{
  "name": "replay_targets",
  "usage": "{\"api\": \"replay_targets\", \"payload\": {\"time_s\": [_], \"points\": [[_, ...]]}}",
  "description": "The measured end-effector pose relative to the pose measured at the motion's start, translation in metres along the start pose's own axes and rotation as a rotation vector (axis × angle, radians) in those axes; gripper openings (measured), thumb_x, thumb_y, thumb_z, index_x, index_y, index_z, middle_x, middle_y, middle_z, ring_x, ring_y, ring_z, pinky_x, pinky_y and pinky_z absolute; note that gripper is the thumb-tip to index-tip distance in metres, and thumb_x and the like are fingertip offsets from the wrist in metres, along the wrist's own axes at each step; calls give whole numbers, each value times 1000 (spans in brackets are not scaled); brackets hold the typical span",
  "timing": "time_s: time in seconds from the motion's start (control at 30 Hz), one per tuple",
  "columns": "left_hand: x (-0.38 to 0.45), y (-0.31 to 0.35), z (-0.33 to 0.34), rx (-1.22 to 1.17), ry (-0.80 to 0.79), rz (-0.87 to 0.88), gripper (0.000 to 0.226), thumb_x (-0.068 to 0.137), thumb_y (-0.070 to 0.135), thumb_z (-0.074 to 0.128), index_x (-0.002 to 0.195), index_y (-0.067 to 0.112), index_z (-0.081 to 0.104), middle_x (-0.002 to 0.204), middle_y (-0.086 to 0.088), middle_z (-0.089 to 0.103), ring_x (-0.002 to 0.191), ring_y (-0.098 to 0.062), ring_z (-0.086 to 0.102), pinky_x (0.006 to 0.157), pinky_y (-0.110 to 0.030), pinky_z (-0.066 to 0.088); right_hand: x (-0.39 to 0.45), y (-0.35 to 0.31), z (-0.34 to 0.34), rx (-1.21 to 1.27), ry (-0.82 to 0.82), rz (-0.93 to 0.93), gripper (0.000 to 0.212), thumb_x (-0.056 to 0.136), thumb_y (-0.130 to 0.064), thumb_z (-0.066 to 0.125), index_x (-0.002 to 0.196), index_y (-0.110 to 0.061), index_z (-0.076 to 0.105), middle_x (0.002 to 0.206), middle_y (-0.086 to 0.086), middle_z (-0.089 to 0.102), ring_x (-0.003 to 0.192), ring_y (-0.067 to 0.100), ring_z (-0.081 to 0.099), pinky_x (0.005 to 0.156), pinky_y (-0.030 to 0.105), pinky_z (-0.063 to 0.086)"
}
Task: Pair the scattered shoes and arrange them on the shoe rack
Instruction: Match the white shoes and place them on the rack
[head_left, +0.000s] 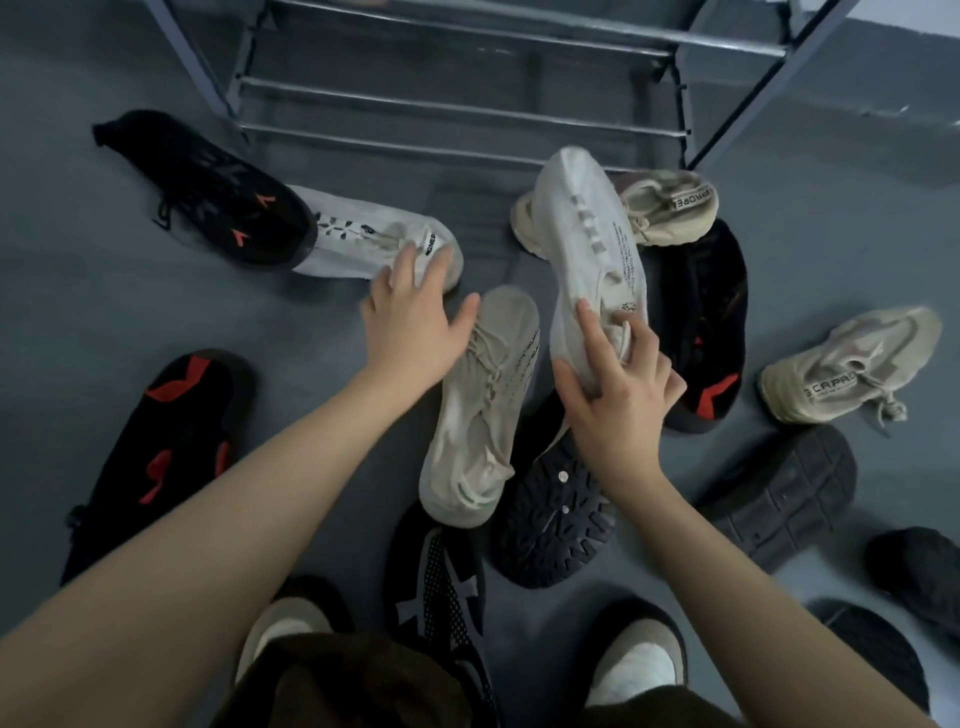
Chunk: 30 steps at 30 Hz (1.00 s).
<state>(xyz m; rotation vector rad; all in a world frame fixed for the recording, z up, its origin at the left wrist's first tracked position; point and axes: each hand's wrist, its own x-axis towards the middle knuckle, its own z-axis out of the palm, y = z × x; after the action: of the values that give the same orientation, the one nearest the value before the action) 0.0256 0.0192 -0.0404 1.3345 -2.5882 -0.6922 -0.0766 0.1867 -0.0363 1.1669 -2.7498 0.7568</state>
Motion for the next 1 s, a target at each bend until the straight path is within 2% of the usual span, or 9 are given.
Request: {"api": "replay_targets", "payload": {"time_s": [0.17,0.33,0.47,0.6,0.73,0.83,0.9,1.0], "points": [[56,-12,12,167,-34,13,65,88,53,48,144,28,27,158,-5,4,140,-45,-5,110,-57,1,23,-1,27,38,-7,8,51,87,-38,62,135,-39,45,134,2,43,116,26,43,95,39,20],[92,-20,26,222,-172,56,69,82,58,54,142,34,29,158,0,0,141,-40,-11,109,-60,-3,43,5,49,33,-31,3,50,87,-41,60,135,-40,46,134,3,43,118,27,43,95,38,19],[97,-31,35,171,-142,125,57,75,46,69,125,30,48,151,0,24,142,-37,-4,107,-64,0,50,10,57,19,-72,8,48,87,-40,59,133,-39,48,134,3,44,117,31,44,93,44,25],[98,-47,28,196,-145,228,71,67,52,74,130,34,46,146,3,32,143,-33,3,107,-59,-2,49,13,57,35,-91,6,48,86,-41,59,133,-40,48,134,4,44,117,32,44,93,46,26],[94,-60,16,233,-84,396,69,66,52,75,128,30,53,131,-2,51,136,-34,30,102,-51,13,46,12,54,54,-88,11,47,86,-42,58,132,-40,48,133,4,45,116,32,45,93,45,25],[90,-59,1,101,-11,386,64,66,53,74,124,31,56,125,1,53,130,-30,37,97,-45,17,42,10,49,71,-70,16,48,86,-40,61,132,-40,49,133,3,44,118,29,43,95,40,20],[87,-53,-16,-1,9,391,67,64,61,66,124,33,56,123,5,52,125,-25,42,96,-42,19,40,8,43,87,-42,24,47,86,-39,62,132,-39,50,133,3,44,119,27,43,96,39,19],[74,-33,-36,-162,-58,452,68,64,64,58,125,34,55,124,9,50,121,-14,41,98,-29,14,34,3,32,113,0,43,46,87,-39,62,131,-39,50,132,2,44,117,26,44,97,39,20]]}}
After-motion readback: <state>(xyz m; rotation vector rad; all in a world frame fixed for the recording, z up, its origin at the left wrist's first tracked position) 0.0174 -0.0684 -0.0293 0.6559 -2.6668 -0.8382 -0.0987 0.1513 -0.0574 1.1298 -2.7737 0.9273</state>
